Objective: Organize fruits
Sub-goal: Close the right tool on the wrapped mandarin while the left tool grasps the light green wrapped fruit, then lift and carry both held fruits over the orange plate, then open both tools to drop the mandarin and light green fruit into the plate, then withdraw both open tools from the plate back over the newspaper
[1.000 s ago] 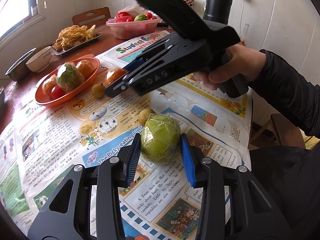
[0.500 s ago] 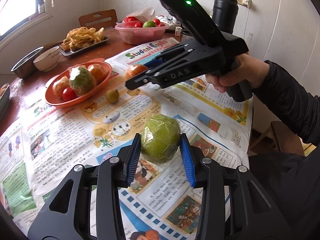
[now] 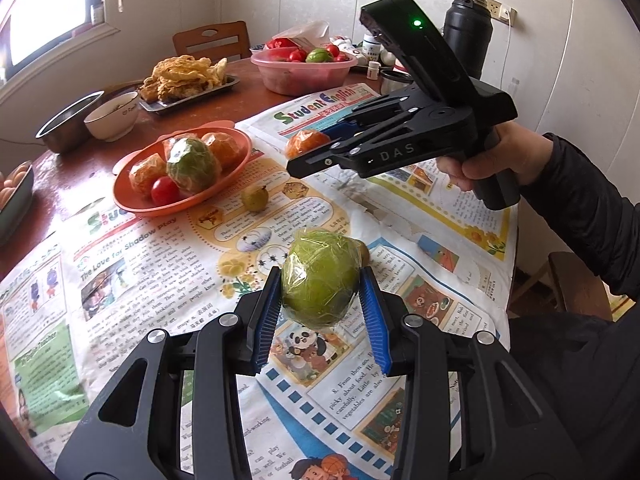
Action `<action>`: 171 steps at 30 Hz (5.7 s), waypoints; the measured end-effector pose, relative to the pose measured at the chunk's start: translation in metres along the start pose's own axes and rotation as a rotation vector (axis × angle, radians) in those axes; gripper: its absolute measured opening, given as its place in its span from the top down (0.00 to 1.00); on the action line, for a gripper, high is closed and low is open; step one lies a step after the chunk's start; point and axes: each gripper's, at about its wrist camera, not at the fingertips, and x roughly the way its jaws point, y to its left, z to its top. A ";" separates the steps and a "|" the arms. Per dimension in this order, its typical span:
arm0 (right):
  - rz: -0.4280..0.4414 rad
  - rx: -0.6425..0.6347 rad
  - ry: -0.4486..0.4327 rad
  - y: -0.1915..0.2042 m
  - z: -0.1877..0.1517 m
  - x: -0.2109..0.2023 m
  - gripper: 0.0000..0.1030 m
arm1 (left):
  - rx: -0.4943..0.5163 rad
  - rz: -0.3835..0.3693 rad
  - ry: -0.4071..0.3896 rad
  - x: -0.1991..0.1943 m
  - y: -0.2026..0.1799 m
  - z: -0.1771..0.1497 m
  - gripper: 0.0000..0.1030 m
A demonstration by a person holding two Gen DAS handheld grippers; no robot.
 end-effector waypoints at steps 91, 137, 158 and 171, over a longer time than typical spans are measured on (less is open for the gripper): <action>0.026 -0.060 0.009 -0.026 0.111 0.070 0.65 | -0.059 0.063 -0.037 0.036 0.155 0.060 0.70; 0.035 -0.078 -0.012 -0.024 0.112 0.070 0.54 | -0.044 0.073 -0.056 0.031 0.153 0.064 0.65; 0.036 -0.078 -0.060 -0.017 0.116 0.046 0.54 | -0.047 0.117 -0.110 0.000 0.147 0.066 0.65; -0.040 -0.070 -0.117 0.009 0.065 -0.035 0.50 | -0.047 0.115 -0.143 -0.033 0.101 0.049 0.54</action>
